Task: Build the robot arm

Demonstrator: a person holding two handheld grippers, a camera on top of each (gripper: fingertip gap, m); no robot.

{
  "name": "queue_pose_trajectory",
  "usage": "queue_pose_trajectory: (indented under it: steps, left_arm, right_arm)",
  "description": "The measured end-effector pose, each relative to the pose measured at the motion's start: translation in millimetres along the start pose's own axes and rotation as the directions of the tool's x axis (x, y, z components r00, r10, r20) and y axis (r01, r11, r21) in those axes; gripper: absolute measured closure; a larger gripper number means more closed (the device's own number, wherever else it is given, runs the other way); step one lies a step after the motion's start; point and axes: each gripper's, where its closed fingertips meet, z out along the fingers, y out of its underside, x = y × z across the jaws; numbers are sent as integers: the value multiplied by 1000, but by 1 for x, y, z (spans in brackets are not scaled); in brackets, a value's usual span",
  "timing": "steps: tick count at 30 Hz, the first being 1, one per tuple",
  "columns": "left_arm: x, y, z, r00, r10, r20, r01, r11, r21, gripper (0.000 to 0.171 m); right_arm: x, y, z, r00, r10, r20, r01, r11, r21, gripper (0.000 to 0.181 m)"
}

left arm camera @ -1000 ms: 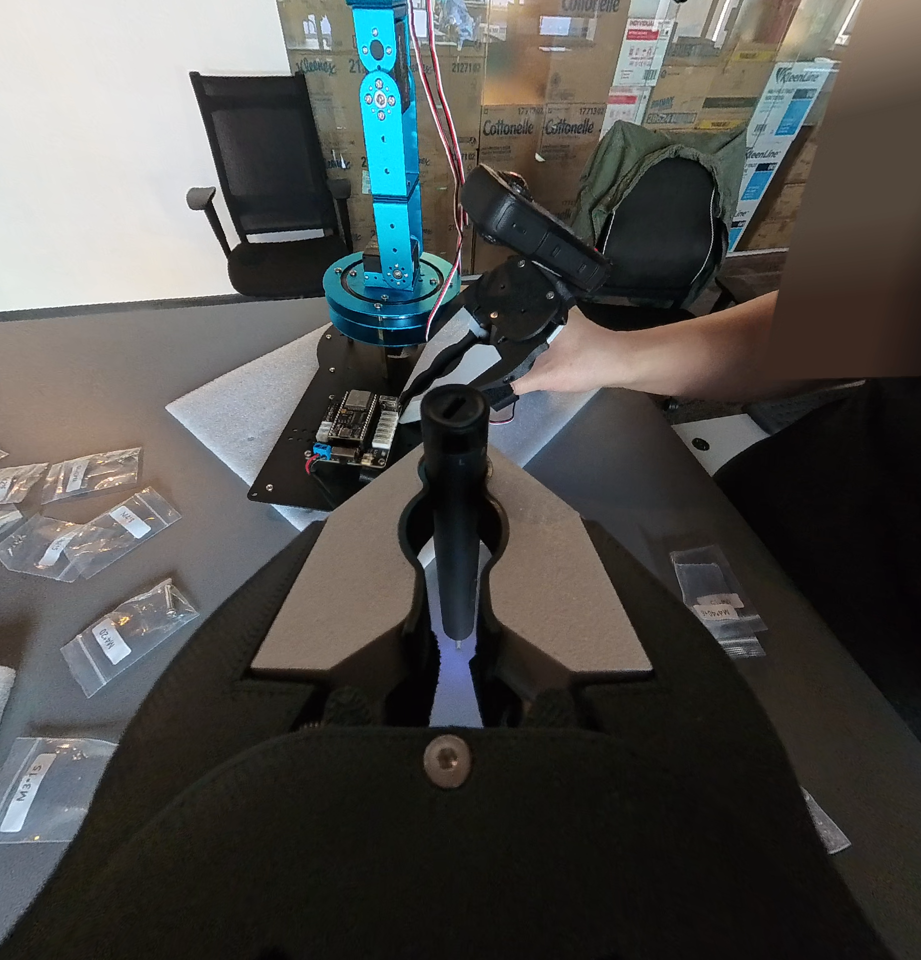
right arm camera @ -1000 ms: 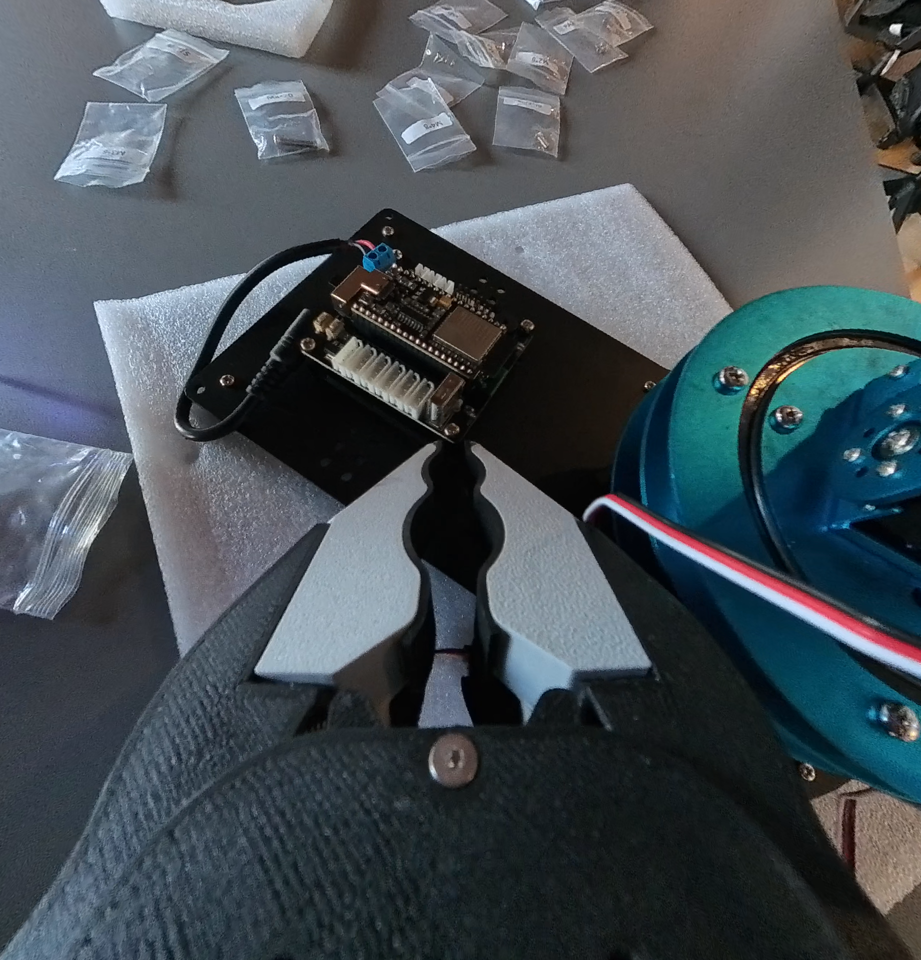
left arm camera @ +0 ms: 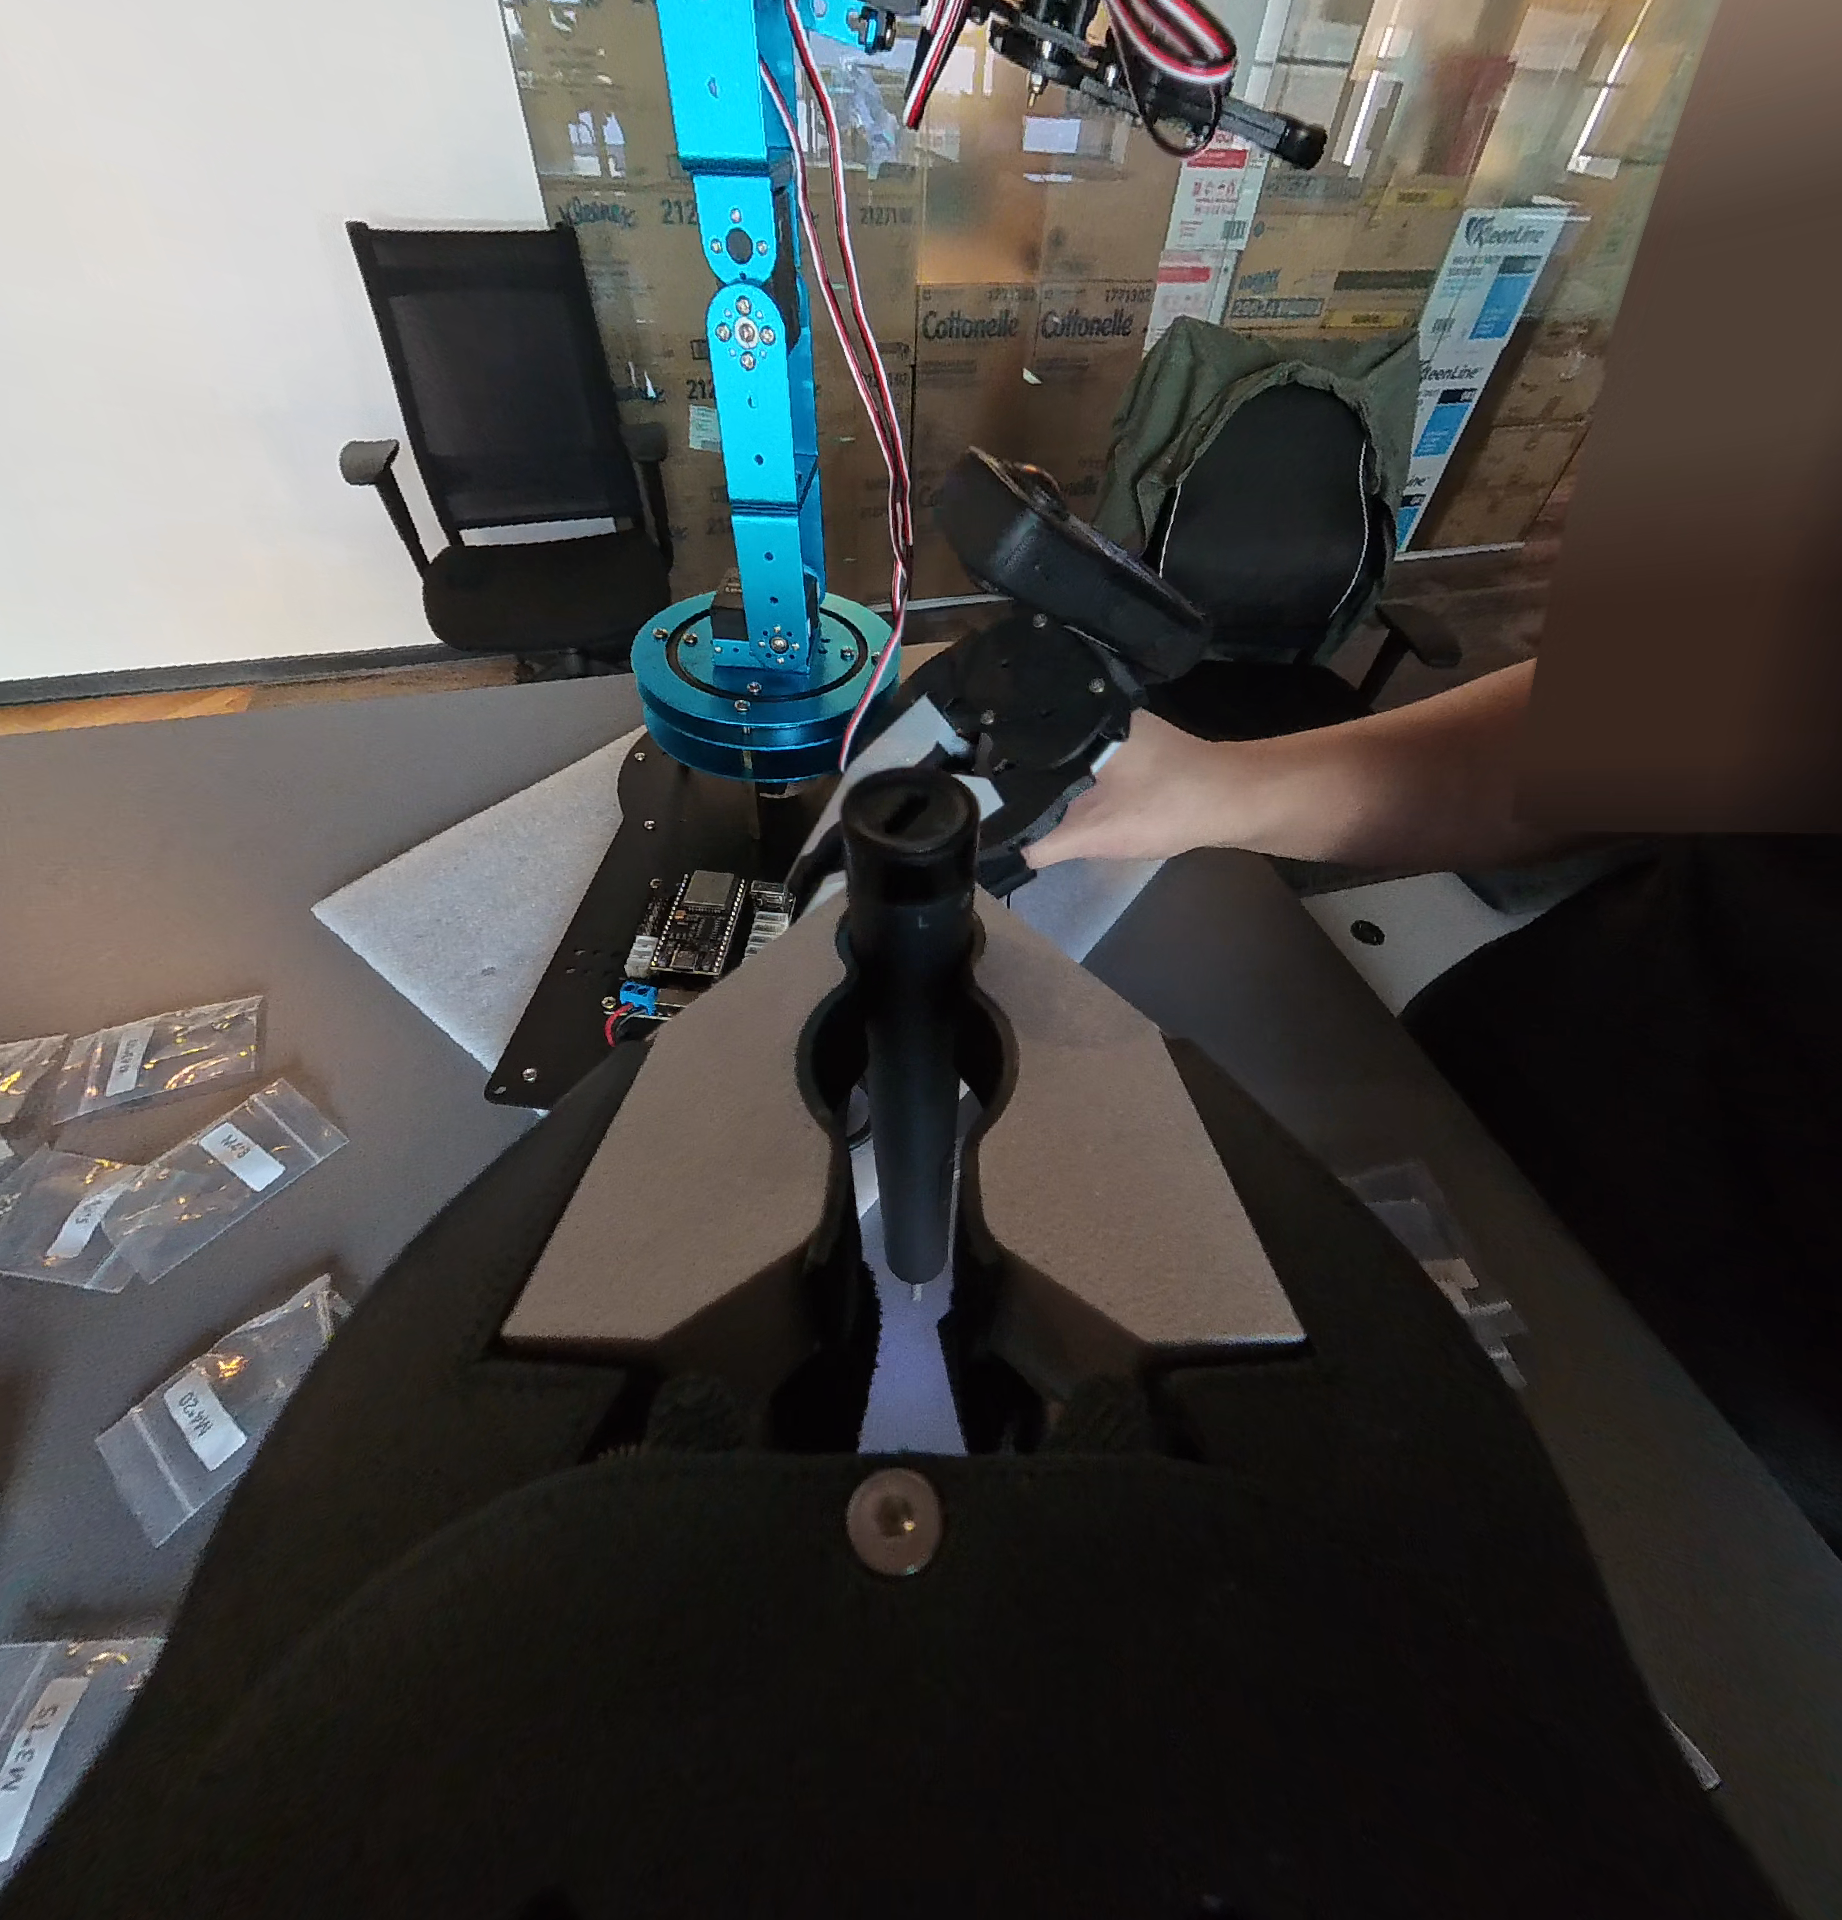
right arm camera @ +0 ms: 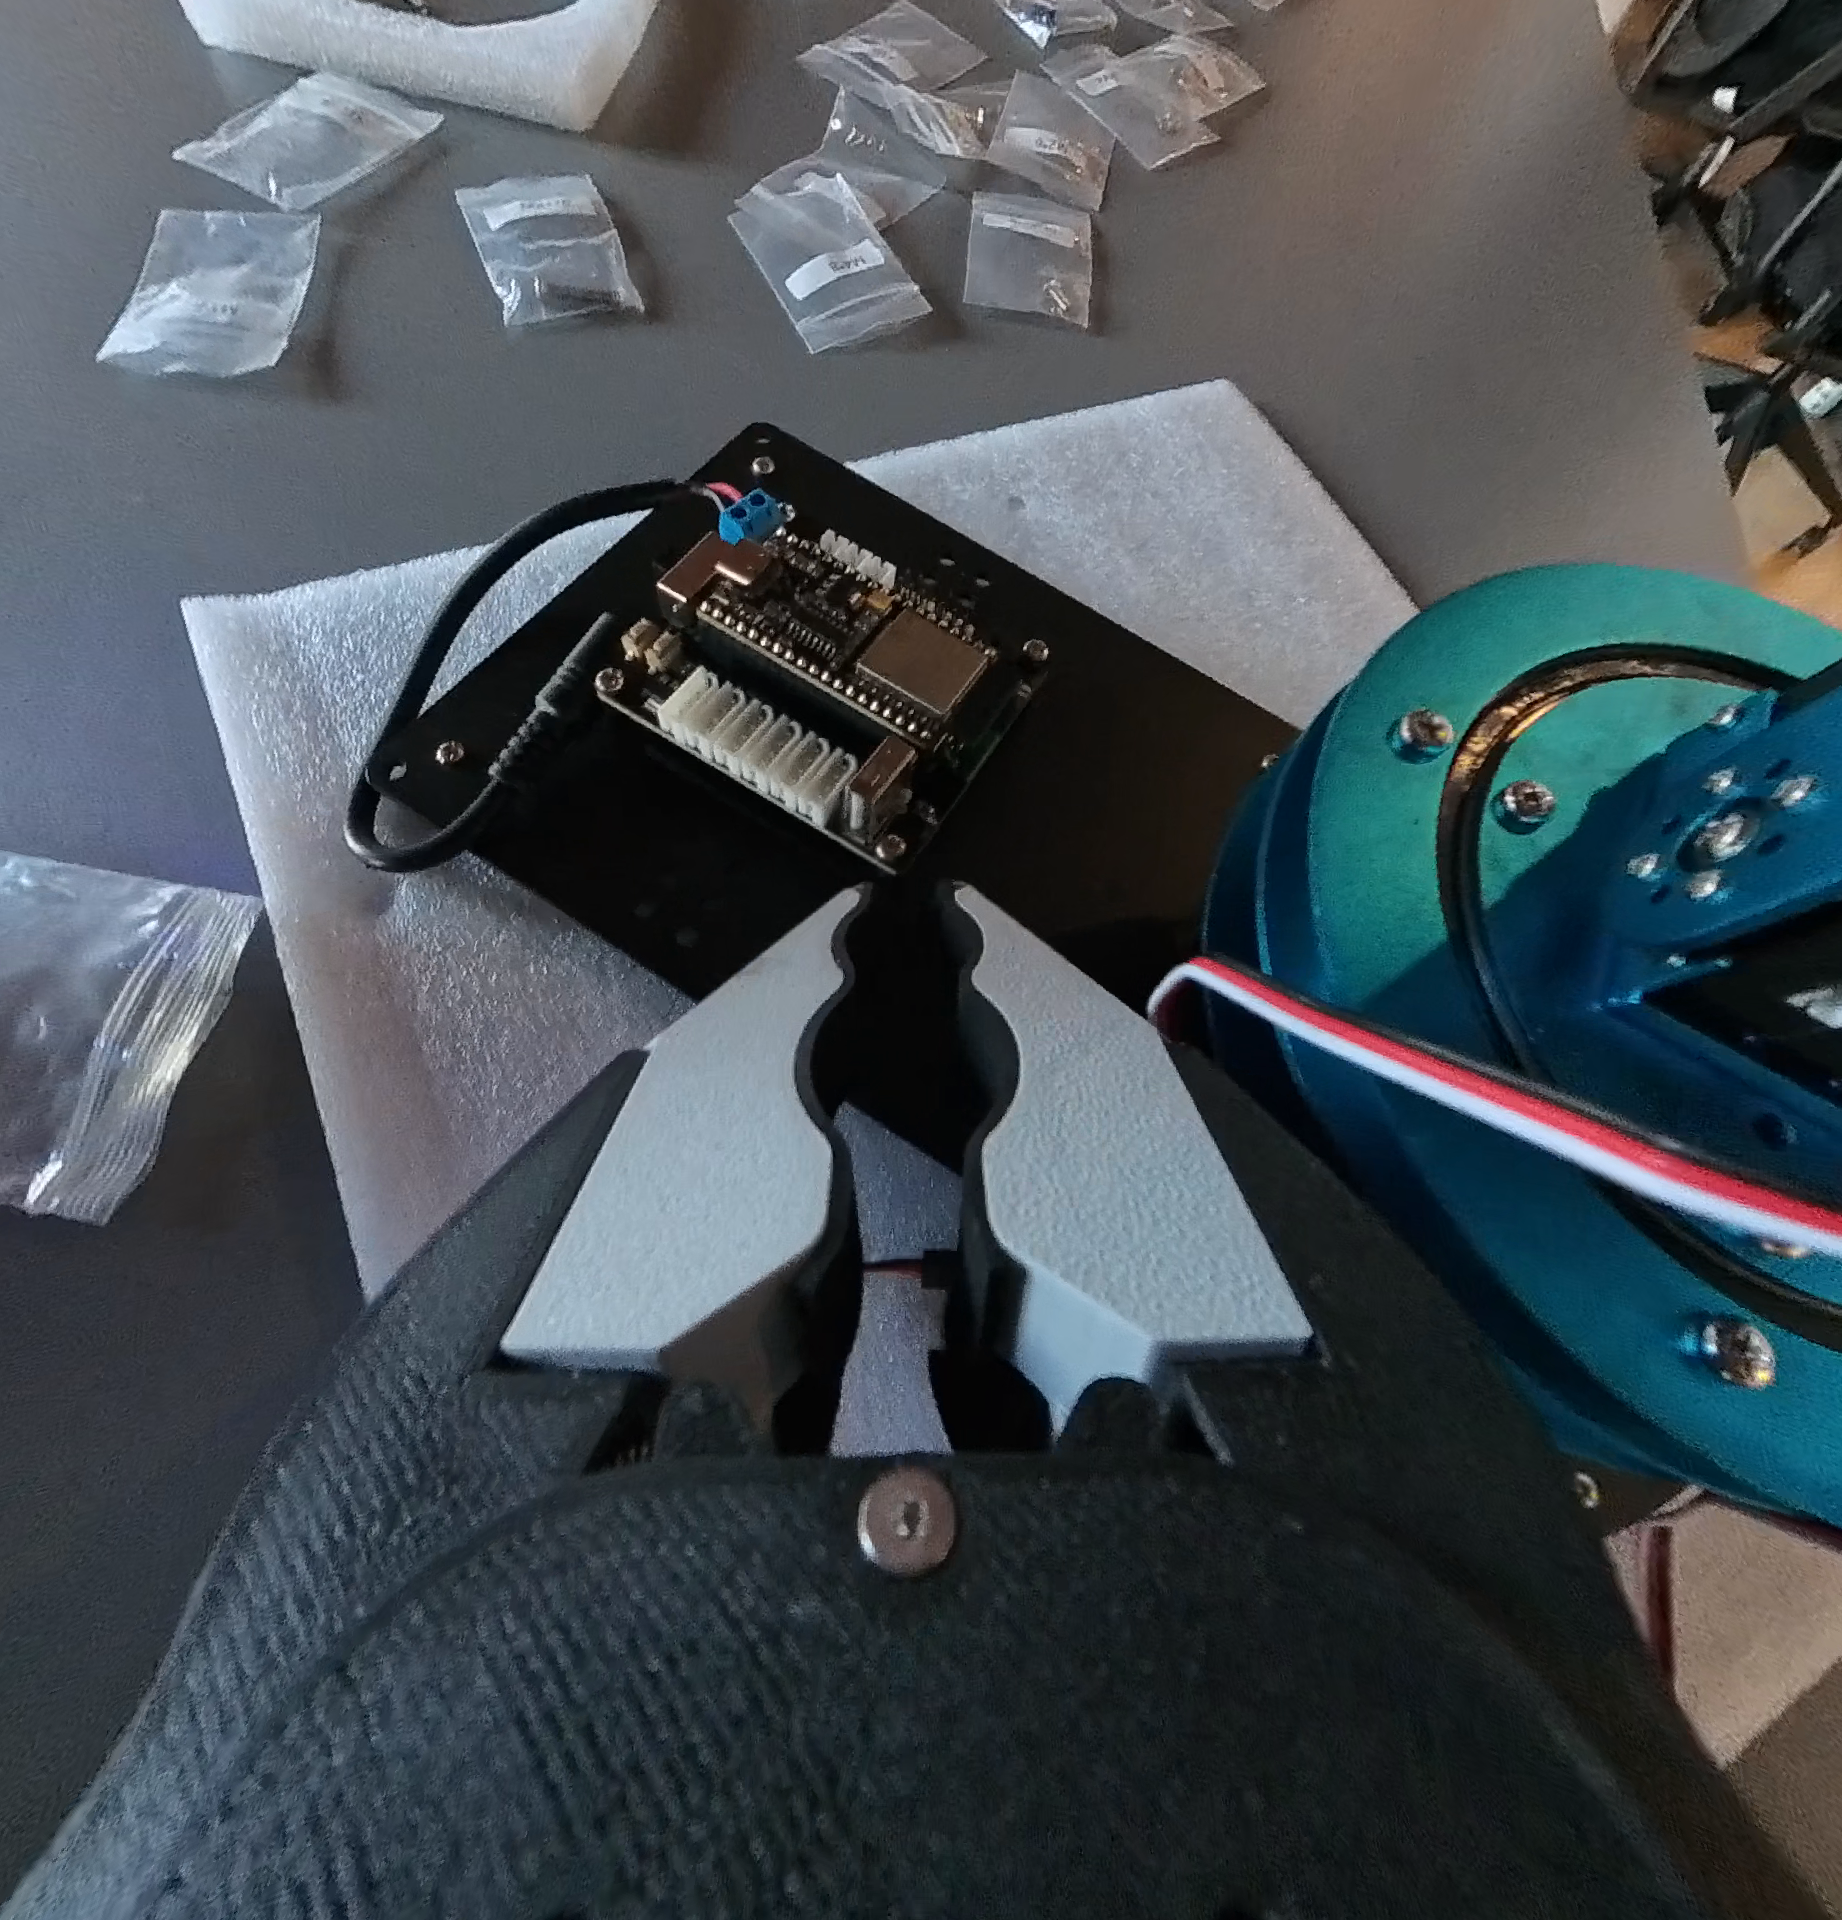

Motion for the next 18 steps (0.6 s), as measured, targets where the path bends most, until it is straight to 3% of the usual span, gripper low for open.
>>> queue_pose_trajectory:
  steps: [9,13,18]
  left_arm:
    - [-2,5,-5,1000,-11,4,11,1000,-3,163]
    - [-3,6,-6,1000,-16,4,16,1000,-1,163]
    - [-3,8,-5,1000,-21,0,21,1000,3,163]
  right_arm:
    - [-4,2,4,995,75,60,-74,997,-22,177]
    - [-2,3,0,996,74,43,-73,997,-23,168]
    - [-3,-11,-9,1000,-6,25,4,996,89,172]
